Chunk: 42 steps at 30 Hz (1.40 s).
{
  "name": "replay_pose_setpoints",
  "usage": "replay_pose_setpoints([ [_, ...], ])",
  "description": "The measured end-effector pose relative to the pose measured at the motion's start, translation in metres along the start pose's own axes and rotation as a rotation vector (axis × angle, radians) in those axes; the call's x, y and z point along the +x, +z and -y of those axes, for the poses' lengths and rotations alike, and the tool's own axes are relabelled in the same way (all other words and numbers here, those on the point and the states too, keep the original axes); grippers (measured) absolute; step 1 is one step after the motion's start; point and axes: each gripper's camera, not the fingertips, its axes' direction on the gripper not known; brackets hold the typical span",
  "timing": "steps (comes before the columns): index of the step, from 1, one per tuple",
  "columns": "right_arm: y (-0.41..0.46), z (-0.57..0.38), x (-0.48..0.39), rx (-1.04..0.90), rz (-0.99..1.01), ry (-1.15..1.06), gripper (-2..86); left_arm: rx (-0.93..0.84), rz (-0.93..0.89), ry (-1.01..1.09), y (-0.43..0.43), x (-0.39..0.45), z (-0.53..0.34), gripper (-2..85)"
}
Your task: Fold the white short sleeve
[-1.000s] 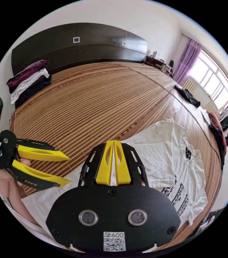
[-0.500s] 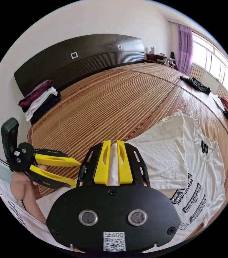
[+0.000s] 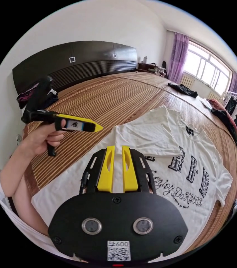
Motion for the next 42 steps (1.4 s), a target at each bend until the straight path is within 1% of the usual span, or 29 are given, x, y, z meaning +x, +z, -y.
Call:
replay_pose_setpoints([
  [2, -0.005, -0.009, -0.028, 0.002, 0.053, -0.03, -0.5, -0.084, 0.12, 0.082, 0.026, 0.008, 0.019, 9.6],
  [4, -0.005, -0.015, -0.054, 0.004, 0.061, -0.072, -0.6, -0.042, 0.153, 0.095, 0.025, 0.01, 0.023, 8.6],
  [6, -0.001, -0.019, -0.076, -0.004, 0.066, -0.094, -0.6, -0.021, 0.14, 0.128, 0.022, 0.01, 0.02, 7.6],
  [8, 0.017, -0.026, -0.095, -0.059, 0.082, -0.112, -0.7, -0.025, 0.058, 0.155, 0.024, 0.006, 0.014, 7.9],
  [10, 0.023, -0.026, -0.109, -0.081, 0.032, -0.15, -0.8, -0.029, 0.006, 0.17, 0.028, 0.003, 0.01, 8.4],
  [13, 0.025, -0.03, -0.135, -0.078, -0.056, -0.214, -0.9, -0.021, 0.005, 0.149, 0.036, -0.004, 0.008, 8.8],
  [16, 0.027, -0.035, -0.153, -0.074, -0.111, -0.252, -0.9, -0.081, 0.02, 0.147, 0.054, -0.006, 0.01, 8.6],
  [21, 0.027, -0.036, -0.159, -0.067, -0.096, -0.241, -0.9, -0.073, 0.063, 0.155, 0.061, -0.006, -0.004, 8.0],
  [26, 0.025, -0.034, -0.15, -0.066, -0.01, -0.181, -0.9, -0.05, -0.001, 0.138, 0.065, -0.023, -0.027, 8.9],
  [30, 0.025, -0.034, -0.155, -0.063, -0.008, -0.18, -0.9, -0.063, -0.002, 0.139, 0.077, -0.028, -0.039, 8.8],
  [33, 0.025, -0.035, -0.166, -0.059, -0.037, -0.2, -0.9, -0.077, 0.044, 0.16, 0.089, -0.024, -0.05, 8.1],
  [38, 0.025, -0.035, -0.183, -0.054, -0.077, -0.227, -0.9, -0.116, 0.174, 0.314, 0.115, 0.002, -0.074, 7.2],
  [42, 0.025, -0.033, -0.185, -0.053, -0.069, -0.221, -0.9, -0.113, 0.216, 0.355, 0.132, 0.007, -0.09, 7.5],
])
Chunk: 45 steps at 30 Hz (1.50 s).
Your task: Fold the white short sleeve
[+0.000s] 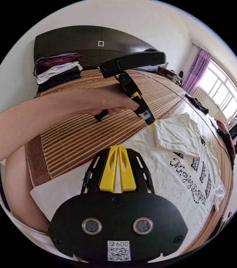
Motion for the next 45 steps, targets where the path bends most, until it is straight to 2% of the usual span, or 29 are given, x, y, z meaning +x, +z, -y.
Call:
replay_pose_setpoints([
  [5, -0.003, 0.005, 0.0, 0.002, 0.021, 0.014, -0.9, -0.009, 0.043, 0.07, 0.023, 0.014, -0.015, 6.7],
  [9, -0.009, 0.008, -0.006, 0.003, 0.009, 0.005, -0.9, 0.007, 0.011, 0.075, 0.033, 0.013, -0.031, 4.3],
  [19, -0.044, -0.009, -0.018, -0.009, 0.139, 0.121, -0.8, 0.024, -0.009, 0.125, 0.053, 0.021, -0.068, 1.8],
  [23, -0.056, -0.01, -0.035, -0.017, 0.161, 0.09, -0.8, 0.019, 0.033, 0.153, 0.063, 0.029, -0.076, 1.9],
  [28, -0.083, -0.025, -0.076, 0.001, 0.138, -0.001, -0.1, 0.017, 0.003, 0.133, 0.071, 0.02, -0.08, 2.1],
  [35, -0.123, -0.043, -0.109, 0.047, 0.341, -0.161, 5.7, 0.026, 0.076, 0.17, 0.076, 0.033, -0.085, 2.4],
  [38, -0.131, -0.029, -0.085, 0.054, 0.484, -0.091, 7.4, 0.028, 0.097, 0.179, 0.076, 0.034, -0.084, 2.6],
  [42, -0.115, -0.02, -0.086, -0.017, 0.432, -0.085, 9.0, 0.03, 0.09, 0.175, 0.073, 0.028, -0.079, 2.6],
  [45, -0.123, -0.02, -0.095, 0.029, 0.374, -0.102, 10.0, 0.033, 0.086, 0.172, 0.069, 0.023, -0.074, 2.7],
])
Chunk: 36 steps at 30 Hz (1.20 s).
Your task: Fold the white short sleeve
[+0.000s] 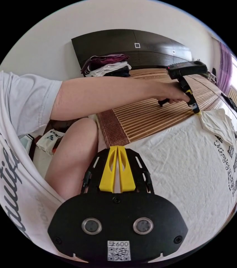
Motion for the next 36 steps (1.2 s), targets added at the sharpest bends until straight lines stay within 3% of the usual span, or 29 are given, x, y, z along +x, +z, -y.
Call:
replay_pose_setpoints([
  [7, -0.009, 0.013, 0.01, 0.003, -0.016, 0.001, 11.8, 0.016, -0.013, -0.064, -0.016, -0.025, 0.013, 2.9],
  [15, -0.029, 0.027, 0.066, 0.044, 0.148, 0.135, 12.6, 0.032, 0.235, 0.006, -0.049, -0.005, 0.035, 4.3],
  [21, -0.099, 0.033, 0.137, 0.211, 0.105, 0.261, 12.6, 0.178, 0.248, -0.151, -0.125, -0.051, 0.029, 7.4],
  [25, -0.148, 0.051, 0.234, 0.322, 0.086, 0.335, 12.2, 0.25, 0.063, -0.333, -0.17, -0.128, 0.034, 6.2],
  [27, -0.157, 0.072, 0.283, 0.341, 0.084, 0.305, 11.9, 0.236, -0.062, -0.317, -0.174, -0.149, 0.055, 3.7],
  [29, -0.153, 0.109, 0.358, 0.319, 0.123, 0.246, 11.5, 0.169, -0.18, -0.293, -0.168, -0.159, 0.09, 1.8],
  [33, -0.126, 0.169, 0.477, 0.178, 0.112, 0.331, 10.7, 0.159, -0.205, -0.344, -0.181, -0.189, 0.129, 0.8],
  [36, -0.116, 0.203, 0.551, 0.167, 0.027, 0.402, 9.7, 0.208, -0.44, -0.34, -0.191, -0.226, 0.158, 0.6],
])
